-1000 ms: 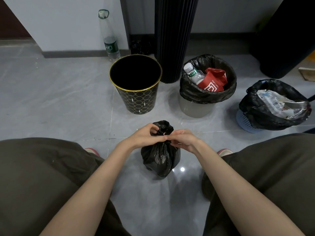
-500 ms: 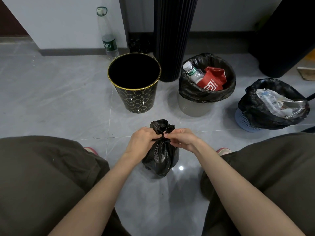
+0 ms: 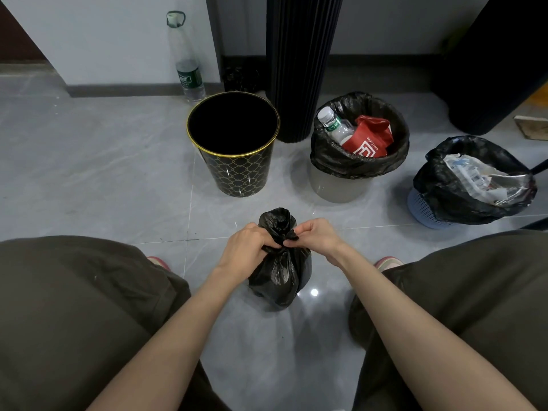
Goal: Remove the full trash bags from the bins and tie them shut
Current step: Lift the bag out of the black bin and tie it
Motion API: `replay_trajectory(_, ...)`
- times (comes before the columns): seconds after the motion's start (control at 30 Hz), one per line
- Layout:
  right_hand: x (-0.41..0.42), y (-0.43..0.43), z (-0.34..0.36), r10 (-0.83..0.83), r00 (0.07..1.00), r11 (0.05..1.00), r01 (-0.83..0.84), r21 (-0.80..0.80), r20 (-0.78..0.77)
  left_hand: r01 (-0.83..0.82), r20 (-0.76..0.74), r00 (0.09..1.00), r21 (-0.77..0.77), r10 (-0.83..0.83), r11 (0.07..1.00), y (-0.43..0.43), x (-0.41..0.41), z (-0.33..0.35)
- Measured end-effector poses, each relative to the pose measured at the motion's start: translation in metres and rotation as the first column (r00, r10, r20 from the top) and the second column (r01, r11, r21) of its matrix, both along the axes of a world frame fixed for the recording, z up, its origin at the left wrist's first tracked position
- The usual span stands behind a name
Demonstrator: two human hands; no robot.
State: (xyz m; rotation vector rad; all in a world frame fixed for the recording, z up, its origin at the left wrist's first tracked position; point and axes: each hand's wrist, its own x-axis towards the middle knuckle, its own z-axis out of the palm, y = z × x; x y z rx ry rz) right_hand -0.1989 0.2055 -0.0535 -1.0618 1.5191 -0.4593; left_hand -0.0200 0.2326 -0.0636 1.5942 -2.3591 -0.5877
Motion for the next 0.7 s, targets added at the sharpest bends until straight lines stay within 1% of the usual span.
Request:
replay_trajectory(0.07,0.000,0.001,0.003,0.047,0.989,0.991,-0.064,-0.120,-0.139,-0.004,0.037,0.999,0.038,0.002,0.999,-0.006,0.003,0.002)
replay_trajectory(0.1,-0.001,0.002,0.004,0.064,0.977,0.980,-0.100,-0.174,-0.202,-0.036,0.012,0.999,0.055,0.036,0.998,-0.011,0.005,0.003)
replay_trajectory(0.17,-0.002,0.005,0.006,0.084,0.956,0.949,-0.163,-0.271,-0.281,-0.086,-0.061,0.994,0.106,0.093,0.991,-0.021,0.007,0.005)
replay_trajectory(0.2,-0.003,0.006,0.006,0.091,0.943,0.927,-0.197,-0.318,-0.321,-0.054,-0.066,0.996,0.117,0.062,0.992,-0.026,0.007,0.005)
replay_trajectory(0.23,-0.002,0.007,0.006,0.098,0.925,0.904,-0.236,-0.356,-0.366,0.013,-0.033,0.999,0.124,-0.009,0.992,-0.031,0.007,0.005)
replay_trajectory(0.3,-0.001,0.009,0.010,0.115,0.884,0.863,-0.315,-0.395,-0.454,0.141,0.081,0.984,0.163,-0.156,0.977,-0.038,0.004,0.007)
replay_trajectory(0.37,-0.001,0.011,0.011,0.125,0.861,0.839,-0.357,-0.411,-0.493,0.219,0.180,0.949,0.217,-0.259,0.951,-0.043,-0.002,0.008)
replay_trajectory(0.43,-0.001,0.015,0.009,0.114,0.855,0.824,-0.366,-0.432,-0.506,0.256,0.230,0.921,0.246,-0.313,0.935,-0.045,-0.005,0.006)
replay_trajectory(0.63,0.000,0.024,-0.010,0.062,0.821,0.786,-0.390,-0.479,-0.567,0.221,0.199,0.944,0.204,-0.261,0.954,-0.042,-0.008,0.003)
replay_trajectory(0.7,-0.001,0.025,-0.013,0.018,0.818,0.758,-0.386,-0.526,-0.574,0.178,0.174,0.959,0.246,-0.224,0.953,-0.036,-0.006,0.001)
